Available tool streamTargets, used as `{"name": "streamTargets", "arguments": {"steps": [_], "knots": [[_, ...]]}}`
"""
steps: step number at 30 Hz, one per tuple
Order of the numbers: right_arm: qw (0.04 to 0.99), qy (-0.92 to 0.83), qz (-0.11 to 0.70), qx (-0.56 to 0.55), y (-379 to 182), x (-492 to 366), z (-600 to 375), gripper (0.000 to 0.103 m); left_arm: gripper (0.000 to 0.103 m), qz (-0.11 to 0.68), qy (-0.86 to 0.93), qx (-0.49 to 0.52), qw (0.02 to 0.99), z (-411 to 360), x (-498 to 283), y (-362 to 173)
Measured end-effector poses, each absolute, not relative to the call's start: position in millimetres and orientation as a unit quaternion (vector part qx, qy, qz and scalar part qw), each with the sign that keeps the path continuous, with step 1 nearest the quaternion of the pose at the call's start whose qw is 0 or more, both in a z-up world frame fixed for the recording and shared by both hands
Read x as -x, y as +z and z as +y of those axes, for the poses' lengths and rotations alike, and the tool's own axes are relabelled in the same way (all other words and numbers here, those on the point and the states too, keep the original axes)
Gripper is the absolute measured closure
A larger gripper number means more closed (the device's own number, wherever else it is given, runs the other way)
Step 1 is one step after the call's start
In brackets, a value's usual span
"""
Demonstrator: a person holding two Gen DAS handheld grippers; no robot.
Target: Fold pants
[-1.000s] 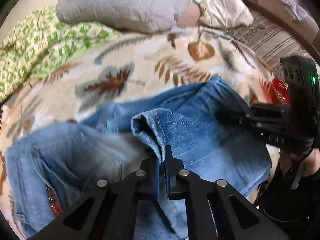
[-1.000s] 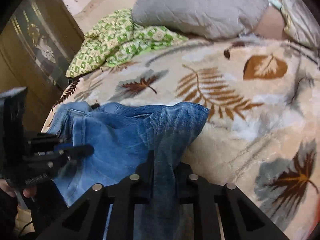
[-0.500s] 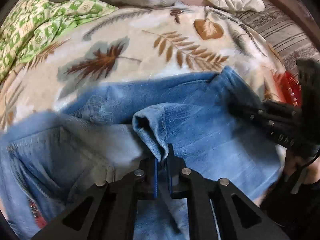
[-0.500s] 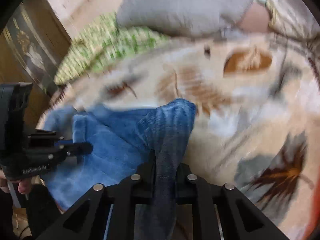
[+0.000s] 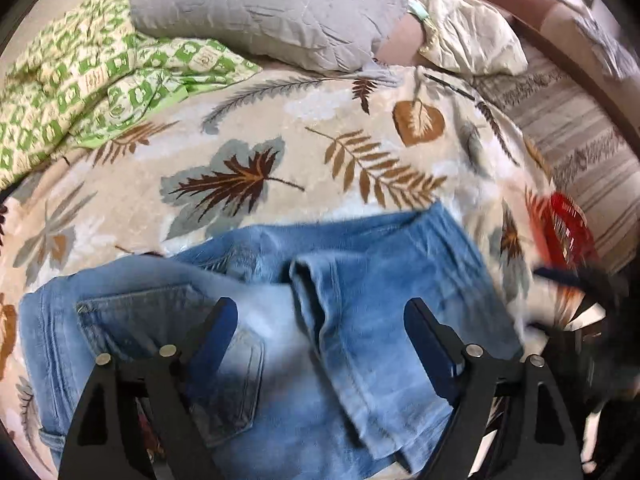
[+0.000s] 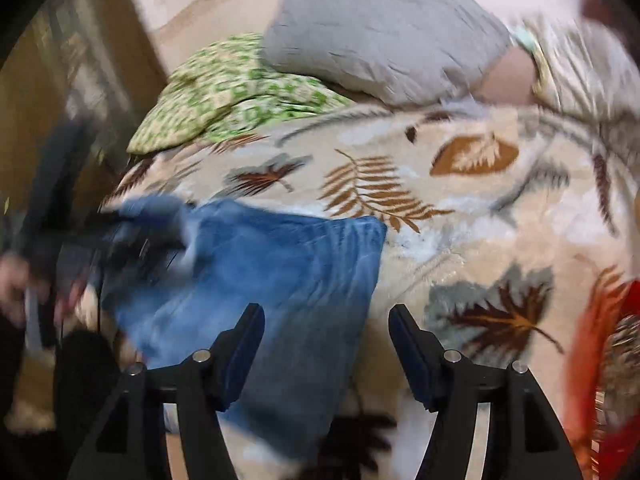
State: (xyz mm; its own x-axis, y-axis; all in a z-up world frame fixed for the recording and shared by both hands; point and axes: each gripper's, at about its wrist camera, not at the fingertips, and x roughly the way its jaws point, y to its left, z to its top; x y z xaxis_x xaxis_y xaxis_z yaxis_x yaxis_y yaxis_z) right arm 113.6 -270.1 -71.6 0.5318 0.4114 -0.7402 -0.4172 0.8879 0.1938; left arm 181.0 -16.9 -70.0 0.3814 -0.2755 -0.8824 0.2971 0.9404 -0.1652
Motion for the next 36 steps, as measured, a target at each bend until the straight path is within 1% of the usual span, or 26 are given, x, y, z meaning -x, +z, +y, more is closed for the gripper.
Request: {"name": "streamTargets", "arguments": {"steps": [3, 7, 8, 9, 10, 11, 12, 13, 14, 15, 16, 20, 21, 24, 26, 28, 29, 30, 31, 32, 33, 34, 35, 36], "knots": [[0.870, 0.262, 0.412, 0.067, -65, -85, -250, 0.035, 0.017, 0.553, -0.164, -0.009, 0.817, -25, -201, -82], [0.863, 0.278, 0.395, 0.151, -78, -61, -220, 0.036, 0.018, 0.560, -0.159, -0.024, 0.813, -35, -208, -94], [0.858, 0.283, 0.397, 0.163, -83, -59, -215, 0.039, 0.018, 0.558, -0.156, -0.031, 0.814, -37, -208, -96], [0.853, 0.288, 0.399, 0.176, -90, -57, -208, 0.049, 0.018, 0.556, -0.155, -0.036, 0.816, -38, -207, -99], [0.849, 0.289, 0.403, 0.184, -96, -58, -204, 0.063, 0.023, 0.554, -0.155, -0.043, 0.817, -39, -205, -102], [0.845, 0.285, 0.407, 0.196, -104, -59, -200, 0.067, 0.031, 0.555, -0.151, -0.052, 0.816, -39, -203, -104], [0.844, 0.271, 0.411, 0.212, -112, -61, -197, 0.075, 0.056, 0.558, -0.142, -0.069, 0.815, -41, -202, -109], [0.846, 0.258, 0.412, 0.220, -121, -63, -195, 0.080, 0.072, 0.562, -0.149, -0.080, 0.810, -42, -200, -112], [0.848, 0.255, 0.414, 0.211, -123, -64, -197, 0.081, 0.074, 0.559, -0.151, -0.091, 0.810, -44, -198, -112], [0.853, 0.251, 0.416, 0.190, -124, -66, -201, 0.084, 0.087, 0.551, -0.155, -0.105, 0.813, -47, -196, -108], [0.857, 0.248, 0.419, 0.166, -123, -67, -205, 0.087, 0.097, 0.543, -0.169, -0.104, 0.816, -50, -195, -102], [0.865, 0.252, 0.405, 0.157, -117, -56, -208, 0.089, 0.097, 0.483, -0.207, -0.073, 0.848, -59, -201, -65], [0.865, 0.251, 0.404, 0.158, -117, -54, -208, 0.089, 0.097, 0.480, -0.213, -0.069, 0.848, -64, -205, -61], [0.866, 0.245, 0.403, 0.163, -118, -53, -206, 0.089, 0.097, 0.490, -0.199, -0.109, 0.842, -79, -213, -75], [0.864, 0.239, 0.409, 0.173, -123, -55, -202, 0.089, 0.096, 0.538, -0.159, -0.128, 0.818, -76, -219, -106], [0.863, 0.237, 0.407, 0.181, -124, -55, -199, 0.088, 0.091, 0.556, -0.152, -0.108, 0.810, -61, -214, -118], [0.864, 0.237, 0.406, 0.182, -124, -53, -199, 0.088, 0.091, 0.556, -0.155, -0.090, 0.812, -54, -212, -117], [0.865, 0.237, 0.404, 0.181, -123, -53, -199, 0.087, 0.088, 0.553, -0.159, -0.065, 0.816, -45, -208, -112], [0.865, 0.237, 0.405, 0.178, -123, -53, -200, 0.086, 0.072, 0.549, -0.158, -0.042, 0.820, -35, -202, -103], [0.865, 0.238, 0.406, 0.174, -121, -53, -201, 0.085, 0.059, 0.545, -0.156, -0.030, 0.824, -29, -195, -96], [0.865, 0.240, 0.406, 0.168, -119, -53, -203, 0.079, 0.032, 0.539, -0.157, -0.024, 0.827, -21, -185, -86], [0.866, 0.245, 0.407, 0.156, -115, -52, -207, 0.070, 0.026, 0.533, -0.161, -0.023, 0.830, -18, -175, -79], [0.867, 0.252, 0.407, 0.138, -110, -50, -213, 0.063, 0.026, 0.529, -0.170, -0.021, 0.831, -15, -166, -74], [0.868, 0.257, 0.405, 0.125, -107, -49, -217, 0.037, 0.026, 0.533, -0.187, -0.020, 0.825, -13, -151, -71]]}}
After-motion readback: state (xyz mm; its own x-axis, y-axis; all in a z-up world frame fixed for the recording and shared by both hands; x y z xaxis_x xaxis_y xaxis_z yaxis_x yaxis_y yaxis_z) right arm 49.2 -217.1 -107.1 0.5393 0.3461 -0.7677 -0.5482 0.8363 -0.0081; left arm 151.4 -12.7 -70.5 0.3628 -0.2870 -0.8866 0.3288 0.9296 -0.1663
